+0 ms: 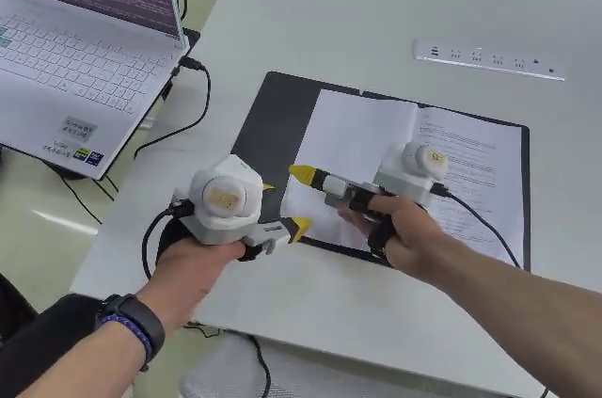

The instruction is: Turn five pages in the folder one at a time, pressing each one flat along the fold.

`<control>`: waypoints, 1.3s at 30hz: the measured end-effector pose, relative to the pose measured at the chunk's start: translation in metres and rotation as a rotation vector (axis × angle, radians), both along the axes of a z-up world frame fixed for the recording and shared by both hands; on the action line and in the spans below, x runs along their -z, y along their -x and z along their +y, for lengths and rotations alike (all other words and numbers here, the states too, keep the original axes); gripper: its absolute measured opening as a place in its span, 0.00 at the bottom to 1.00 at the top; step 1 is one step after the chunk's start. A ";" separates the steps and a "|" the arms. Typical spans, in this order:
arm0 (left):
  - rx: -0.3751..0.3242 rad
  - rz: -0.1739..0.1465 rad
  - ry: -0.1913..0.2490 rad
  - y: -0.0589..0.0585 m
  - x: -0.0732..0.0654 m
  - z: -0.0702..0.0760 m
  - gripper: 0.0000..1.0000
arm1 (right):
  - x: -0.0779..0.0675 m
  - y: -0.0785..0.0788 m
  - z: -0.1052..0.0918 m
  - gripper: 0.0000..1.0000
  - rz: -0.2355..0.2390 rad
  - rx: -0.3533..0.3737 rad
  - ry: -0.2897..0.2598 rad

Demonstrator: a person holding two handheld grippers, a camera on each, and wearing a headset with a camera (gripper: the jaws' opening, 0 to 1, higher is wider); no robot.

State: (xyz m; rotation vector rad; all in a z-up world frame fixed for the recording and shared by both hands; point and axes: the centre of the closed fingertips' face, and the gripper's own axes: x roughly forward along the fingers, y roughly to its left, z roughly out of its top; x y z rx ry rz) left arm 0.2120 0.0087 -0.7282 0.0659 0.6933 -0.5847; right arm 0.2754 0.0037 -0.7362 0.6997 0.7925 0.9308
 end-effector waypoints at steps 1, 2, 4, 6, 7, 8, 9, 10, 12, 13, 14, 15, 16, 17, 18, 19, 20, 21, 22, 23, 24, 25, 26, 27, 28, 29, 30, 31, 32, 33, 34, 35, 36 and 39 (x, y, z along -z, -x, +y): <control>0.003 -0.004 -0.001 -0.002 0.001 -0.002 0.34 | -0.003 -0.002 -0.005 0.41 -0.008 0.004 0.001; 0.003 -0.009 -0.004 -0.004 0.002 -0.003 0.29 | -0.004 -0.004 -0.009 0.41 -0.013 0.009 0.004; 0.006 -0.008 0.004 -0.008 0.004 -0.005 0.25 | -0.005 -0.009 -0.019 0.40 -0.023 0.028 0.009; 0.006 0.002 0.003 -0.011 0.008 -0.007 0.22 | -0.008 -0.012 -0.026 0.40 -0.026 0.047 0.007; 0.006 0.006 -0.003 -0.012 0.010 -0.008 0.20 | -0.010 -0.013 -0.031 0.39 -0.028 0.057 0.007; 0.007 0.012 -0.008 -0.013 0.014 -0.008 0.19 | -0.011 -0.014 -0.034 0.38 -0.030 0.062 0.008; 0.008 0.021 -0.008 -0.014 0.018 -0.009 0.17 | -0.011 -0.014 -0.039 0.37 -0.034 0.069 0.012; 0.009 0.027 -0.012 -0.014 0.021 -0.009 0.16 | -0.012 -0.015 -0.042 0.37 -0.040 0.070 0.016; 0.010 0.033 -0.044 -0.015 0.030 -0.006 0.10 | -0.012 -0.014 -0.048 0.37 -0.043 0.076 0.021; 0.011 0.031 -0.062 -0.016 0.033 -0.003 0.06 | -0.012 -0.014 -0.051 0.37 -0.048 0.077 0.023; 0.012 0.038 -0.070 -0.015 0.037 -0.002 0.02 | -0.012 -0.013 -0.054 0.37 -0.053 0.077 0.029; 0.009 0.047 -0.071 -0.015 0.040 -0.001 0.01 | -0.012 -0.012 -0.057 0.37 -0.055 0.076 0.034; 0.005 0.059 -0.067 -0.014 0.044 0.000 0.02 | -0.012 -0.011 -0.060 0.37 -0.061 0.074 0.040; 0.005 0.064 -0.069 -0.014 0.046 0.001 0.01 | -0.011 -0.011 -0.062 0.37 -0.062 0.073 0.043; 0.004 0.070 -0.080 -0.014 0.049 0.003 0.00 | -0.010 -0.011 -0.065 0.37 -0.064 0.071 0.049; 0.000 0.077 -0.095 -0.013 0.052 0.005 0.00 | -0.009 -0.010 -0.066 0.37 -0.064 0.070 0.053; -0.002 0.082 -0.096 -0.013 0.054 0.006 0.00 | -0.007 -0.009 -0.069 0.37 -0.064 0.068 0.065; -0.005 0.091 -0.094 -0.013 0.057 0.007 0.00 | -0.005 -0.009 -0.071 0.37 -0.065 0.063 0.073; -0.006 0.094 -0.098 -0.012 0.058 0.007 0.00 | -0.004 -0.008 -0.073 0.37 -0.070 0.056 0.079; -0.001 0.096 -0.114 -0.011 0.060 0.008 0.00 | -0.003 -0.006 -0.075 0.37 -0.071 0.048 0.087; 0.003 0.097 -0.124 -0.010 0.061 0.008 0.00 | -0.002 -0.005 -0.077 0.37 -0.072 0.041 0.094; 0.006 0.100 -0.130 -0.009 0.063 0.008 0.00 | 0.000 -0.005 -0.079 0.37 -0.075 0.036 0.101; 0.004 0.093 -0.130 -0.009 0.061 0.009 0.00 | 0.000 -0.005 -0.081 0.36 -0.077 0.033 0.107; 0.004 0.089 -0.133 -0.009 0.061 0.009 0.00 | 0.002 -0.005 -0.084 0.36 -0.079 0.029 0.113; 0.006 0.086 -0.136 -0.009 0.061 0.009 0.00 | 0.002 -0.005 -0.086 0.36 -0.080 0.028 0.117; 0.005 0.086 -0.134 -0.009 0.061 0.009 0.00 | 0.003 -0.007 -0.089 0.35 -0.083 0.029 0.120; 0.000 0.090 -0.129 -0.009 0.061 0.009 0.00 | 0.004 -0.007 -0.090 0.35 -0.085 0.029 0.124; -0.002 0.093 -0.126 -0.009 0.061 0.010 0.00 | 0.006 -0.007 -0.092 0.34 -0.090 0.025 0.135; -0.005 0.095 -0.123 -0.009 0.061 0.010 0.00 | 0.007 -0.008 -0.094 0.33 -0.095 0.021 0.149; -0.007 0.098 -0.121 -0.009 0.061 0.009 0.00 | 0.009 -0.009 -0.096 0.33 -0.104 0.018 0.162; -0.007 0.099 -0.120 -0.009 0.061 0.009 0.00 | 0.009 -0.011 -0.097 0.32 -0.111 0.017 0.168; -0.007 0.100 -0.121 -0.010 0.061 0.010 0.00 | 0.009 -0.015 -0.099 0.31 -0.134 0.023 0.176; -0.006 0.099 -0.124 -0.010 0.061 0.010 0.00 | 0.008 -0.020 -0.102 0.31 -0.157 0.031 0.186; 0.008 0.089 -0.152 -0.009 0.061 0.009 0.00 | 0.007 -0.032 -0.108 0.26 -0.187 0.050 0.200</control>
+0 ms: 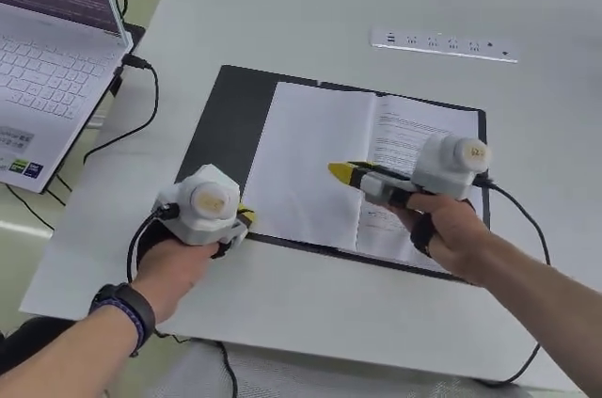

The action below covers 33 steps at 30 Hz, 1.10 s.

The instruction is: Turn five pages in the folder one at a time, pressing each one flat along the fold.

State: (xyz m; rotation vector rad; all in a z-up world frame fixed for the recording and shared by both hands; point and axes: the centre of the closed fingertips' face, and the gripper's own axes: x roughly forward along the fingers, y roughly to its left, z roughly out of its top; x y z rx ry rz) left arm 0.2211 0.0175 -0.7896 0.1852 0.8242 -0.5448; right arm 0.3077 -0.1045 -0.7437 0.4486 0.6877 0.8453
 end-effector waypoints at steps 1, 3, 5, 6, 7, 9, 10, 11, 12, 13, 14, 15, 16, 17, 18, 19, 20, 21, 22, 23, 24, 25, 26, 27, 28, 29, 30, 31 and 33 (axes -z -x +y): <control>-0.002 0.002 0.001 0.000 0.000 0.000 0.00 | 0.000 -0.005 -0.002 0.25 -0.006 0.003 0.003; -0.008 0.006 0.008 0.000 0.000 0.001 0.00 | 0.002 -0.011 -0.005 0.24 -0.010 0.005 0.016; -0.017 0.011 0.015 0.000 0.000 0.001 0.00 | 0.004 -0.017 -0.008 0.22 -0.017 0.003 0.028; -0.009 0.008 0.005 0.000 0.000 0.001 0.00 | 0.004 -0.018 -0.009 0.22 -0.026 -0.006 0.036; -0.006 0.007 0.002 0.000 0.000 0.000 0.00 | 0.005 -0.020 -0.011 0.21 -0.034 -0.014 0.050; -0.012 0.012 0.011 -0.001 0.001 0.001 0.00 | 0.008 -0.026 -0.017 0.18 -0.033 -0.009 0.058; -0.015 0.014 0.015 -0.001 0.001 0.001 0.00 | 0.009 -0.029 -0.019 0.17 -0.028 -0.002 0.059; -0.018 0.016 0.021 -0.001 0.001 0.001 0.00 | 0.012 -0.032 -0.023 0.16 -0.010 0.013 0.053; -0.020 0.017 0.023 -0.001 0.001 0.001 0.00 | 0.014 -0.032 -0.024 0.14 0.023 0.031 0.042; -0.020 0.018 0.022 0.000 0.000 0.000 0.00 | 0.015 -0.033 -0.025 0.10 0.033 0.035 0.029; -0.019 0.018 0.021 0.000 0.000 0.000 0.00 | 0.014 -0.032 -0.026 0.07 0.017 0.032 0.030; -0.019 0.018 0.019 0.000 0.000 0.000 0.00 | 0.014 -0.031 -0.025 0.06 0.015 0.032 0.031; -0.018 0.018 0.018 0.000 0.000 0.001 0.00 | 0.015 -0.029 -0.024 0.06 0.017 0.030 0.037; -0.017 0.018 0.017 0.000 0.001 0.001 0.00 | 0.016 -0.028 -0.024 0.05 0.020 0.027 0.038; -0.018 0.019 0.017 0.000 0.001 0.001 0.00 | 0.017 -0.027 -0.023 0.05 0.021 0.024 0.039; -0.021 0.020 0.019 0.000 0.001 0.000 0.00 | 0.018 -0.025 -0.021 0.05 0.023 0.018 0.041; -0.022 0.021 0.020 -0.001 0.001 0.000 0.00 | 0.019 -0.022 -0.019 0.04 0.023 0.007 0.045; -0.023 0.022 0.020 -0.001 0.001 0.000 0.00 | 0.019 -0.021 -0.019 0.03 0.021 0.008 0.044; -0.023 0.023 0.019 0.000 0.001 0.000 0.00 | 0.018 -0.022 -0.020 0.00 0.017 0.013 0.041; -0.022 0.023 0.018 -0.001 0.001 0.000 0.00 | 0.019 -0.024 -0.022 0.00 0.011 0.017 0.041; -0.022 0.024 0.016 -0.001 0.001 0.000 0.00 | 0.018 -0.023 -0.021 0.00 0.021 0.013 0.016; -0.023 0.025 0.015 -0.001 0.001 0.000 0.00 | 0.017 -0.023 -0.021 0.00 0.024 0.017 0.008; -0.023 0.024 0.014 -0.001 0.001 0.000 0.00 | 0.016 -0.022 -0.020 0.00 0.019 0.013 0.010; -0.023 0.023 0.012 -0.001 0.001 0.000 0.00 | 0.016 -0.022 -0.020 0.00 0.014 0.009 0.010; -0.024 0.022 0.011 -0.001 0.001 -0.001 0.00 | 0.015 -0.022 -0.020 0.00 0.012 0.006 0.010; -0.024 0.021 0.010 -0.001 0.001 -0.001 0.00 | 0.015 -0.023 -0.020 0.00 0.011 0.003 0.008; -0.024 0.021 0.009 -0.001 0.001 -0.001 0.00 | 0.015 -0.024 -0.020 0.00 0.009 0.005 0.006; -0.024 0.023 0.009 -0.001 0.001 -0.001 0.00 | 0.015 -0.026 -0.020 0.00 0.008 0.015 0.000; -0.023 0.026 0.009 -0.001 0.001 -0.001 0.00 | 0.015 -0.033 -0.021 0.00 0.016 0.048 -0.018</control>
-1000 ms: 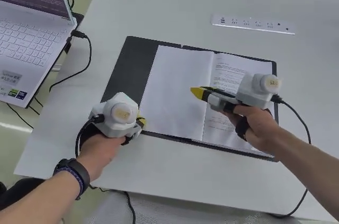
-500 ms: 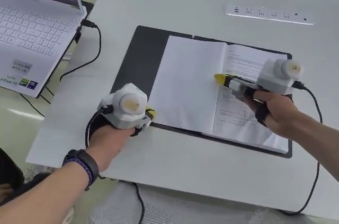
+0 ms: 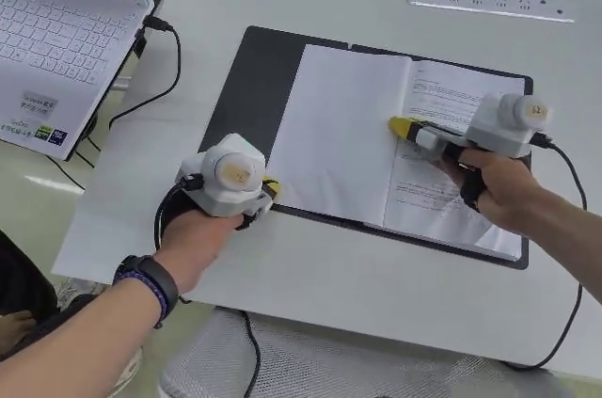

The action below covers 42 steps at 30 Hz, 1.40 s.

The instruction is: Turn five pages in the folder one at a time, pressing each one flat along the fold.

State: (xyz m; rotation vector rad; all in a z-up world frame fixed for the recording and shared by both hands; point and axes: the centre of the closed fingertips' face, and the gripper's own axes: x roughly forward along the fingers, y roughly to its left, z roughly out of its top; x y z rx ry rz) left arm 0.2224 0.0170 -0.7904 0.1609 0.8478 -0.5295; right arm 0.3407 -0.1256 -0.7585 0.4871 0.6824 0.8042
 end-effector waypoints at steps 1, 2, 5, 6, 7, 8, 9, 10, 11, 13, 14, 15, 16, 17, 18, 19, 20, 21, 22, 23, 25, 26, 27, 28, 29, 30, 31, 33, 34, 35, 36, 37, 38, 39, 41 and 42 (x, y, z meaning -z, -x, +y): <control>-0.001 0.001 0.000 0.000 0.000 0.000 0.00 | 0.000 -0.003 0.000 0.00 0.003 0.006 -0.005; -0.004 0.003 0.002 0.000 0.000 0.000 0.00 | 0.001 -0.005 0.000 0.00 0.005 0.008 -0.007; -0.013 0.004 0.005 0.000 0.000 0.001 0.00 | 0.001 -0.015 0.000 0.00 0.016 0.027 -0.015; -0.013 0.002 0.003 0.000 0.000 0.001 0.00 | 0.001 -0.017 0.000 0.00 0.021 0.033 -0.017; -0.011 0.000 0.000 -0.001 0.000 0.001 0.00 | 0.002 -0.021 -0.001 0.00 0.038 0.043 -0.027; -0.010 0.001 -0.001 -0.001 0.001 0.001 0.00 | 0.002 -0.023 -0.001 0.00 0.037 0.045 -0.033; -0.010 0.002 -0.001 -0.001 0.001 0.001 0.00 | 0.002 -0.027 -0.002 0.00 0.032 0.059 -0.033; -0.009 0.002 -0.001 -0.001 0.001 0.001 0.00 | 0.001 -0.029 -0.002 0.00 0.028 0.066 -0.031; -0.005 0.002 -0.002 -0.001 0.001 0.001 0.00 | 0.002 -0.033 -0.003 0.00 0.025 0.075 -0.027; -0.005 0.002 0.000 -0.001 0.001 0.001 0.00 | 0.002 -0.040 -0.003 0.00 0.023 0.099 -0.030; -0.005 0.002 0.000 -0.001 0.001 0.001 0.00 | 0.002 -0.042 -0.004 0.00 0.026 0.107 -0.035; -0.001 0.001 -0.003 -0.001 0.001 0.001 0.00 | 0.002 -0.047 -0.004 0.00 0.026 0.119 -0.039; 0.000 0.001 -0.003 -0.001 0.001 0.001 0.00 | 0.003 -0.049 -0.005 0.00 0.027 0.125 -0.040; -0.001 0.002 -0.002 -0.001 0.001 0.001 0.00 | 0.003 -0.052 -0.005 0.00 0.029 0.134 -0.043; -0.004 0.005 0.000 -0.001 0.001 0.001 0.00 | 0.003 -0.057 -0.006 0.00 0.029 0.159 -0.051; -0.006 0.006 0.002 -0.001 0.001 0.001 0.00 | 0.003 -0.060 -0.007 0.00 0.033 0.172 -0.057; -0.007 0.006 0.001 -0.001 0.001 0.001 0.00 | 0.003 -0.066 -0.008 0.00 0.037 0.191 -0.063; -0.006 0.005 0.001 -0.001 0.001 0.001 0.00 | 0.003 -0.069 -0.008 0.00 0.035 0.205 -0.066; -0.006 0.005 0.001 -0.001 0.001 0.001 0.00 | 0.003 -0.073 -0.009 0.00 0.035 0.218 -0.068; -0.007 0.006 0.002 -0.001 0.001 0.001 0.00 | 0.002 -0.074 -0.008 0.00 0.035 0.226 -0.071; -0.008 0.007 0.003 -0.001 0.001 0.001 0.00 | 0.001 -0.079 -0.009 0.00 0.040 0.249 -0.079; -0.008 0.007 0.002 -0.001 0.001 0.001 0.00 | 0.000 -0.080 -0.009 0.00 0.041 0.257 -0.082; -0.009 0.007 0.002 -0.001 0.001 0.001 0.00 | -0.001 -0.083 -0.009 0.00 0.042 0.270 -0.088; -0.010 0.006 0.001 -0.001 0.001 0.001 0.00 | -0.001 -0.084 -0.010 0.00 0.047 0.283 -0.093; -0.012 0.006 0.001 -0.001 0.001 0.001 0.00 | -0.002 -0.086 -0.011 0.00 0.052 0.308 -0.104; -0.015 0.005 0.002 -0.001 0.001 0.001 0.00 | -0.002 -0.089 -0.012 0.00 0.053 0.324 -0.111; -0.017 0.005 0.003 -0.001 0.001 0.001 0.00 | -0.002 -0.089 -0.012 0.00 0.054 0.331 -0.113; -0.028 0.004 0.010 0.000 0.001 0.002 0.00 | 0.004 -0.105 -0.017 0.00 0.058 0.368 -0.128; -0.029 0.004 0.010 -0.001 0.001 0.002 0.00 | 0.004 -0.110 -0.018 0.00 0.061 0.383 -0.138; -0.029 0.003 0.009 -0.001 0.001 0.002 0.00 | 0.003 -0.112 -0.020 0.00 0.069 0.406 -0.153; -0.029 0.003 0.008 -0.001 0.001 0.002 0.00 | 0.002 -0.113 -0.021 0.00 0.070 0.417 -0.159; -0.031 0.002 0.007 -0.001 0.001 0.002 0.00 | 0.003 -0.115 -0.021 0.00 0.069 0.424 -0.161; -0.033 0.002 0.007 -0.001 0.000 0.002 0.00 | 0.004 -0.117 -0.022 0.00 0.068 0.429 -0.164; -0.040 0.003 0.010 0.000 0.000 0.001 0.00 | 0.004 -0.117 -0.022 0.00 0.066 0.432 -0.166; -0.046 0.004 0.010 0.000 0.000 0.001 0.00 | 0.005 -0.117 -0.022 0.00 0.064 0.429 -0.168; -0.044 0.003 0.005 0.000 0.001 0.001 0.00 | 0.005 -0.117 -0.022 0.00 0.060 0.424 -0.170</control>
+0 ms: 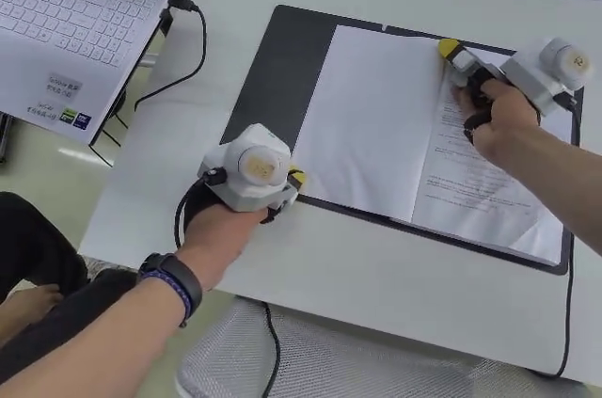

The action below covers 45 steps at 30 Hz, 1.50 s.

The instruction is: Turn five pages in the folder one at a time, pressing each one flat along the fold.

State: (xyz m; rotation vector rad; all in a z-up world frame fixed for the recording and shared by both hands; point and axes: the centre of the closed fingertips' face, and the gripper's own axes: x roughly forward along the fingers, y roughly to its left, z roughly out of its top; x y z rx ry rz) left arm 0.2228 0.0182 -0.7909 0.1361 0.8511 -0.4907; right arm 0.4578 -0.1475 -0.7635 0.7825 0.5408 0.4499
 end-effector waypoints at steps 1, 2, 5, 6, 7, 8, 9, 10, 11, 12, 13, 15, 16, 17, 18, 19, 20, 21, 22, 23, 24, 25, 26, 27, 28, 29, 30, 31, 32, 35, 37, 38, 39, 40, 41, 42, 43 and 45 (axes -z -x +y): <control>-0.001 0.000 0.000 0.000 0.000 0.000 0.00 | 0.000 0.000 0.001 0.00 -0.005 -0.006 0.003; -0.004 -0.001 0.001 0.000 0.000 0.000 0.00 | 0.000 0.000 0.001 0.00 -0.008 -0.011 0.007; -0.004 -0.002 0.006 0.000 0.000 0.001 0.00 | 0.000 0.004 0.003 0.00 -0.018 -0.028 0.026; -0.006 -0.001 0.011 0.000 0.000 0.001 0.00 | 0.001 0.009 0.004 0.00 -0.022 -0.045 0.038; -0.009 -0.001 0.014 0.000 0.000 0.001 0.00 | 0.000 0.015 0.007 0.00 -0.034 -0.067 0.049; -0.010 -0.001 0.015 0.000 0.000 0.001 0.00 | 0.000 0.017 0.007 0.00 -0.036 -0.072 0.049; -0.011 -0.002 0.015 0.000 0.000 0.001 0.00 | 0.000 0.023 0.009 0.00 -0.034 -0.083 0.041; -0.008 -0.005 0.010 0.000 0.000 0.001 0.00 | -0.001 0.032 0.011 0.00 -0.036 -0.104 0.035; -0.008 -0.006 0.008 0.000 0.000 0.001 0.00 | -0.003 0.038 0.012 0.00 -0.041 -0.110 0.035; -0.009 -0.007 0.007 0.000 0.000 0.001 0.00 | -0.003 0.044 0.012 0.00 -0.041 -0.116 0.029; -0.009 -0.008 0.008 0.000 0.000 0.001 0.00 | -0.005 0.049 0.013 0.00 -0.041 -0.120 0.026; -0.008 -0.012 0.007 0.000 -0.001 0.001 0.00 | -0.008 0.057 0.014 0.00 -0.039 -0.123 0.022; -0.009 -0.014 0.008 0.000 -0.001 0.001 0.00 | -0.008 0.060 0.015 0.00 -0.039 -0.127 0.023; -0.009 -0.015 0.009 0.000 -0.001 0.001 0.00 | -0.010 0.065 0.017 0.00 -0.040 -0.133 0.022; -0.008 -0.015 0.009 0.000 -0.001 0.001 0.00 | -0.011 0.068 0.017 0.00 -0.039 -0.136 0.021; -0.007 -0.016 0.009 0.000 0.000 0.001 0.00 | -0.012 0.071 0.018 0.00 -0.038 -0.140 0.020; -0.007 -0.016 0.010 0.000 -0.001 0.001 0.00 | -0.012 0.074 0.019 0.00 -0.037 -0.144 0.018; -0.007 -0.017 0.011 0.000 -0.001 0.001 0.00 | -0.011 0.077 0.020 0.00 -0.032 -0.150 0.009; -0.007 -0.017 0.013 0.000 -0.001 0.001 0.00 | -0.011 0.080 0.021 0.00 -0.033 -0.158 0.007; -0.008 -0.018 0.015 0.000 -0.001 0.001 0.00 | -0.010 0.082 0.021 0.00 -0.033 -0.164 0.006; -0.012 -0.017 0.019 0.000 -0.001 0.001 0.00 | -0.010 0.085 0.021 0.00 -0.034 -0.167 0.005; -0.016 -0.015 0.022 -0.001 -0.001 0.001 0.00 | -0.010 0.086 0.021 0.00 -0.034 -0.168 0.003; -0.016 -0.015 0.022 0.000 -0.001 0.001 0.00 | -0.010 0.088 0.021 0.00 -0.035 -0.169 0.003; -0.014 -0.015 0.021 0.000 -0.001 0.001 0.00 | -0.009 0.089 0.020 0.00 -0.034 -0.169 0.001; -0.014 -0.017 0.019 0.000 -0.001 0.001 0.00 | -0.009 0.091 0.021 0.00 -0.033 -0.169 0.000; -0.012 -0.018 0.018 0.000 -0.001 0.001 0.00 | -0.009 0.092 0.020 0.00 -0.032 -0.169 -0.001; -0.012 -0.019 0.017 0.000 0.000 0.001 0.00 | -0.009 0.094 0.021 0.00 -0.032 -0.170 0.000; -0.012 -0.019 0.018 0.000 0.000 0.001 0.00 | -0.008 0.096 0.020 0.00 -0.031 -0.172 0.000; -0.014 -0.020 0.020 0.000 0.000 0.001 0.00 | -0.008 0.099 0.021 0.00 -0.031 -0.177 0.000; -0.014 -0.020 0.024 0.000 0.000 0.002 0.00 | -0.007 0.109 0.021 0.00 -0.020 -0.188 -0.025; -0.017 -0.017 0.026 0.000 0.000 0.002 0.00 | -0.005 0.112 0.020 0.00 -0.023 -0.194 -0.032; -0.018 -0.015 0.026 0.000 0.000 0.001 0.00 | -0.004 0.111 0.018 0.00 -0.022 -0.194 -0.038; -0.016 -0.015 0.025 0.000 0.000 0.001 0.00 | -0.005 0.116 0.019 0.00 -0.023 -0.195 -0.039; -0.015 -0.015 0.025 0.000 0.000 0.001 0.00 | -0.005 0.118 0.019 0.00 -0.024 -0.197 -0.038; -0.013 -0.017 0.025 0.000 0.000 0.001 0.00 | -0.005 0.123 0.020 0.00 -0.024 -0.198 -0.041; -0.012 -0.017 0.026 -0.001 0.000 0.001 0.00 | -0.005 0.125 0.020 0.00 -0.023 -0.200 -0.042; -0.012 -0.017 0.027 -0.001 0.000 0.001 0.00 | -0.006 0.130 0.021 0.00 -0.022 -0.204 -0.041; -0.010 -0.016 0.029 -0.001 0.000 0.001 0.00 | -0.006 0.137 0.022 0.00 -0.024 -0.218 -0.036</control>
